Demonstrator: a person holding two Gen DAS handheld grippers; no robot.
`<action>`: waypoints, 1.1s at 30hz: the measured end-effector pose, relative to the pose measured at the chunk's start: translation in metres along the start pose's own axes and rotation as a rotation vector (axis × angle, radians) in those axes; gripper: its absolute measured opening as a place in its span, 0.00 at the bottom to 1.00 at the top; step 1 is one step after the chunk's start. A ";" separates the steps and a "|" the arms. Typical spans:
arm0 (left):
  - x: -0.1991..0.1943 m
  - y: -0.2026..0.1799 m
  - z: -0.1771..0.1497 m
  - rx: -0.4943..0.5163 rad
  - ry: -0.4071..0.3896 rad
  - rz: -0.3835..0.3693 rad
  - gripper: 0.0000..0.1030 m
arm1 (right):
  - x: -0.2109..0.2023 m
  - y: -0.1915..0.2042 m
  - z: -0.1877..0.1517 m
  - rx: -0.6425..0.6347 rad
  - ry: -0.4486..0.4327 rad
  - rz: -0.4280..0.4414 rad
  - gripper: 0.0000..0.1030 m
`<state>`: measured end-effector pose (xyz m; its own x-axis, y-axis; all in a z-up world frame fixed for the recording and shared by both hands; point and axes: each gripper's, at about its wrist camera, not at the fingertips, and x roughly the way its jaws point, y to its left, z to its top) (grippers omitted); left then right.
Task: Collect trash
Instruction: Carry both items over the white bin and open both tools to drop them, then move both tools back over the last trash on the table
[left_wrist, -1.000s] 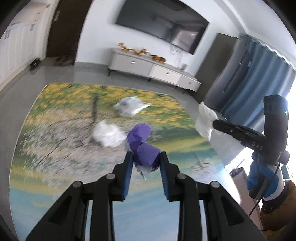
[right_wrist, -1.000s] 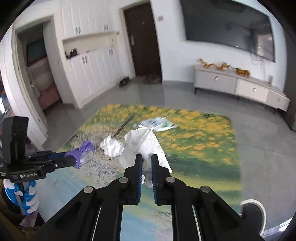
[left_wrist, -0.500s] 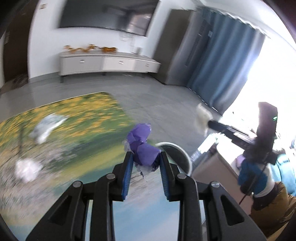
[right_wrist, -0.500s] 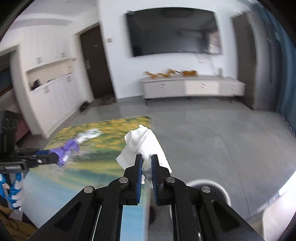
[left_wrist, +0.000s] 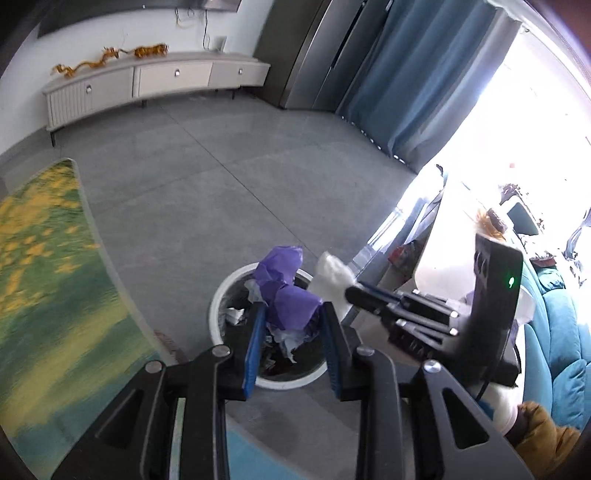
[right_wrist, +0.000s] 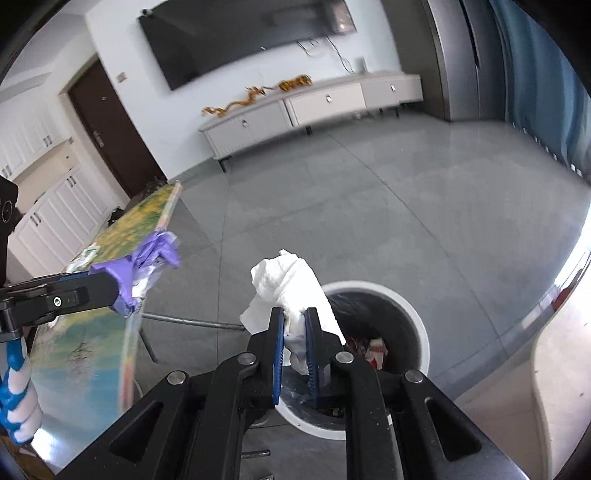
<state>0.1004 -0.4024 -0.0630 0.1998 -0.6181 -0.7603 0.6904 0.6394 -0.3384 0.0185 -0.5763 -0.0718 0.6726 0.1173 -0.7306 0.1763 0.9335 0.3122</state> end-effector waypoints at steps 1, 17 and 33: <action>0.008 -0.001 0.003 -0.007 0.009 -0.003 0.29 | 0.007 -0.006 0.001 0.008 0.012 -0.014 0.13; 0.011 0.010 0.003 -0.022 -0.014 0.072 0.49 | 0.007 -0.016 -0.011 0.051 0.028 -0.051 0.31; -0.147 0.059 -0.043 -0.050 -0.234 0.215 0.49 | -0.090 0.091 0.017 -0.100 -0.177 0.044 0.38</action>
<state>0.0818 -0.2543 0.0056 0.4961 -0.5508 -0.6712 0.5812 0.7850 -0.2145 -0.0142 -0.5076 0.0325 0.7952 0.1053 -0.5971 0.0781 0.9588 0.2731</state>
